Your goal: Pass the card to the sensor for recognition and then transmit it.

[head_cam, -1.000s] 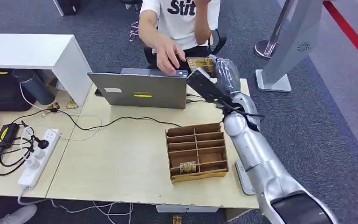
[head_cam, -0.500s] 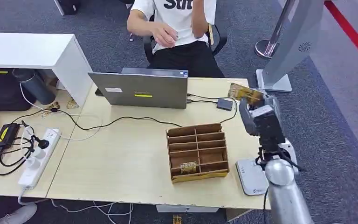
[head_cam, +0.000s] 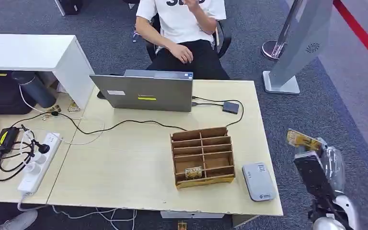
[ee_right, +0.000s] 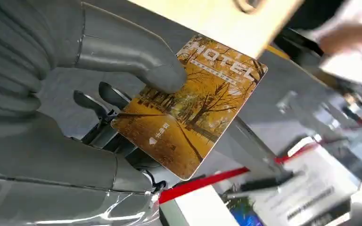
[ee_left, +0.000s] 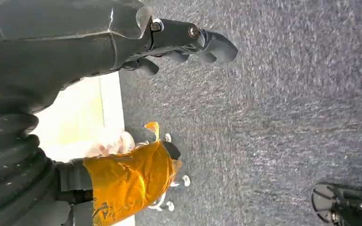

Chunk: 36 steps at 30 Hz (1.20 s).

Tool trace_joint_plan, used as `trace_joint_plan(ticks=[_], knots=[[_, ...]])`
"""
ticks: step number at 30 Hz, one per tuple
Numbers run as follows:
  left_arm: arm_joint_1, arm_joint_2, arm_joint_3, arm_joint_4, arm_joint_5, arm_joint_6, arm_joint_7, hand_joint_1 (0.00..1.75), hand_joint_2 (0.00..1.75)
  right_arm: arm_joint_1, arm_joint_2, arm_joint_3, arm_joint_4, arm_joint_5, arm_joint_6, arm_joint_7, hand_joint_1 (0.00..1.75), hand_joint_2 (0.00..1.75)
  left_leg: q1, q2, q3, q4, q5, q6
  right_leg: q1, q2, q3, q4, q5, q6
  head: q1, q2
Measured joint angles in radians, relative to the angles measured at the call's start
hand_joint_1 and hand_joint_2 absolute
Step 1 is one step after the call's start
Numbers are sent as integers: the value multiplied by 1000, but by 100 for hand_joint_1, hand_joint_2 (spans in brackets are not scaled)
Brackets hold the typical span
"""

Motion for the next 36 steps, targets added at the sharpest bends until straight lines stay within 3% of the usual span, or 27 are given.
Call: trace_joint_plan(ticks=[2,7,17,25,36], knots=[[-3,1,18,-1,-21,-4,-2,0,175,11,-27,46,-14,69,77,44,175,175,0,1,1,0,0,0,0,1,0,0,0,0,0,0],[-7,4,51,-1,-60,-16,-2,0,175,5,-95,194,-5,203,124,135,175,175,0,1,1,0,0,0,0,0,1,0,0,0,0,0],[-10,14,89,-1,-103,-28,-1,0,175,-22,-221,355,53,218,203,118,175,175,0,1,1,0,0,0,0,0,1,0,0,0,0,0],[-13,18,108,-1,-121,-32,-1,0,175,-62,-266,436,102,231,238,111,175,175,0,1,1,0,0,1,0,0,1,0,0,0,0,0],[-18,18,147,-1,-168,-36,11,0,175,-119,-283,515,183,311,256,201,175,175,0,1,1,0,0,0,0,0,1,0,0,0,0,0]])
